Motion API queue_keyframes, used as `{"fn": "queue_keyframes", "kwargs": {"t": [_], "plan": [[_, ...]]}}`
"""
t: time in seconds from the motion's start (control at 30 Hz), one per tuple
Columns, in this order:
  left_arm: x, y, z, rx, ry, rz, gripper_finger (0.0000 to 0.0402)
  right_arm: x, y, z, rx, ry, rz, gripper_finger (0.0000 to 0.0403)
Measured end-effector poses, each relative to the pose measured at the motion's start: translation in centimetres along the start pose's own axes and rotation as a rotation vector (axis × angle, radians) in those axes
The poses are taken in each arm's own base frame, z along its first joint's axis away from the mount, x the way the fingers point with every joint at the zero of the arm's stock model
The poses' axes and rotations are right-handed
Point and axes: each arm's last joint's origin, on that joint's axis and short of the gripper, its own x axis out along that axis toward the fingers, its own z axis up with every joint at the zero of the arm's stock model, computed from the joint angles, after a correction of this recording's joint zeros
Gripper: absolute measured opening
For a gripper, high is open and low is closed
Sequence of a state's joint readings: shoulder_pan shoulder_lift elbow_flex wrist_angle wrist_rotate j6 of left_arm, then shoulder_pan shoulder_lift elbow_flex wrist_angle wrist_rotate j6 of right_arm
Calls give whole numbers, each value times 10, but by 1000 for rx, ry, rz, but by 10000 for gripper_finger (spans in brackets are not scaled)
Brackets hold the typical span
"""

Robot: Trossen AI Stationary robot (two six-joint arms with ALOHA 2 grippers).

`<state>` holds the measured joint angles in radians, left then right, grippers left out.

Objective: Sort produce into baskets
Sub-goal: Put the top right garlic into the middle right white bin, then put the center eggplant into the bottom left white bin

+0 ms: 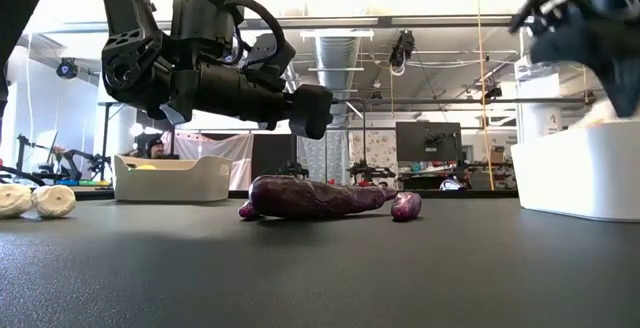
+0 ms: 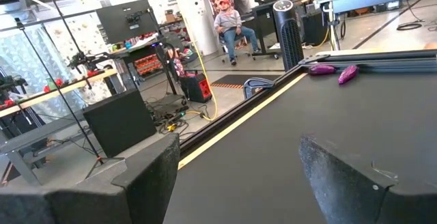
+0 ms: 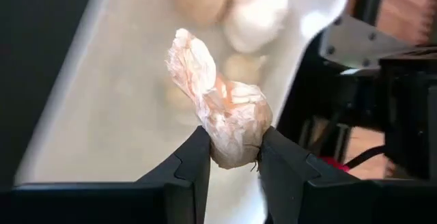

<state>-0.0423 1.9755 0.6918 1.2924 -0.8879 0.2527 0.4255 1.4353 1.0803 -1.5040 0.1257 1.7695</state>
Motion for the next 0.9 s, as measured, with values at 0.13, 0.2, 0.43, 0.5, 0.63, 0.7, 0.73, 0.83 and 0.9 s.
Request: {"fn": "queue_keyframes", "kwargs": {"t": [0.13, 0.2, 0.43, 0.5, 0.63, 0.7, 0.73, 0.83, 0.9], "plan": [[0, 0, 0, 0, 0, 0, 283, 20, -2, 0, -44, -11, -49, 100], [0, 0, 0, 0, 0, 0, 283, 26, -4, 0, -93, -16, -74, 100], [0, 0, 0, 0, 0, 0, 283, 31, -6, 3, -263, -118, -92, 143], [0, 0, 0, 0, 0, 0, 283, 31, -5, 4, -311, -135, -94, 162], [0, 0, 0, 0, 0, 0, 283, 30, -5, 6, -371, -198, -94, 194], [0, 0, 0, 0, 0, 0, 283, 30, -5, 7, -410, -234, -98, 205], [0, 0, 0, 0, 0, 0, 283, 30, -5, 7, -432, -253, -101, 209], [0, 0, 0, 0, 0, 0, 283, 26, -10, 10, -469, -267, -163, 216], [0, 0, 0, 0, 0, 0, 283, 20, -11, 11, -475, -270, -166, 216]]}}
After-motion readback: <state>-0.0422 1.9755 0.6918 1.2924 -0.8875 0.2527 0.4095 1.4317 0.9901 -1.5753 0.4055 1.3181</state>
